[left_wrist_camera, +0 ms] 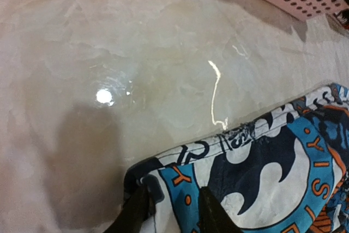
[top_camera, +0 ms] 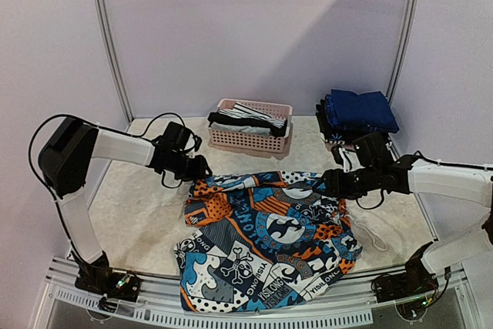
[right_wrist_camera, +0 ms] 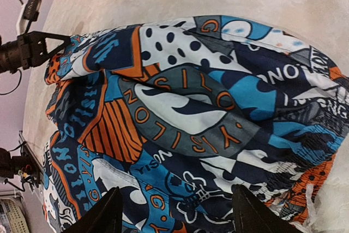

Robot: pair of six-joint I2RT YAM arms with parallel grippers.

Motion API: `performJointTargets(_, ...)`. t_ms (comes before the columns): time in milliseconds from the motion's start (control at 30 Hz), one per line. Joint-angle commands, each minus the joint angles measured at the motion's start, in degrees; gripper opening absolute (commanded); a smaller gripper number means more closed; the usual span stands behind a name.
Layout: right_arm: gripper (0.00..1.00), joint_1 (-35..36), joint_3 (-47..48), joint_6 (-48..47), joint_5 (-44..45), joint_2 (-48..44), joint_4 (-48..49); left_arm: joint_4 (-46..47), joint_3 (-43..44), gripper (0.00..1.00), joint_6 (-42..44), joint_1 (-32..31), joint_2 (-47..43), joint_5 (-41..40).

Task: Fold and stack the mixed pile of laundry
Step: Smooth out the crumpled shorts at the center of the board.

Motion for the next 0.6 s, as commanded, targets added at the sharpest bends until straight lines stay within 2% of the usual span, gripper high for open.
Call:
performJointTargets(0, 0.67, 1.2, -1.6, 0.1, -2.1, 0.3, 4.9, 3.1, 1.5, 0.2, -1.5, 0.0, 3.0, 2.0)
performJointTargets(67, 0.64, 1.2, -2.0, 0.2, -2.1, 1.4, 5.8, 4.2, 1.8, 0.02, -1.6, 0.0, 3.5, 1.9)
performJointTargets(100, 0.62, 1.2, -2.1, 0.4, -2.1, 2.0, 6.2, 4.7, 1.9, 0.0, -1.7, 0.0, 3.6, 1.7)
performJointTargets(333, 0.54, 1.4, -2.3, 0.5, 0.5, 5.3, 5.0, 7.0, 2.1, 0.0, -0.8, 0.1, -0.5, -3.4)
performJointTargets(567, 0.52, 1.3, -2.1, 0.2, 2.3, 7.8, 3.7, 6.1, 4.2, 0.0, 1.8, 0.9, -6.1, -10.7)
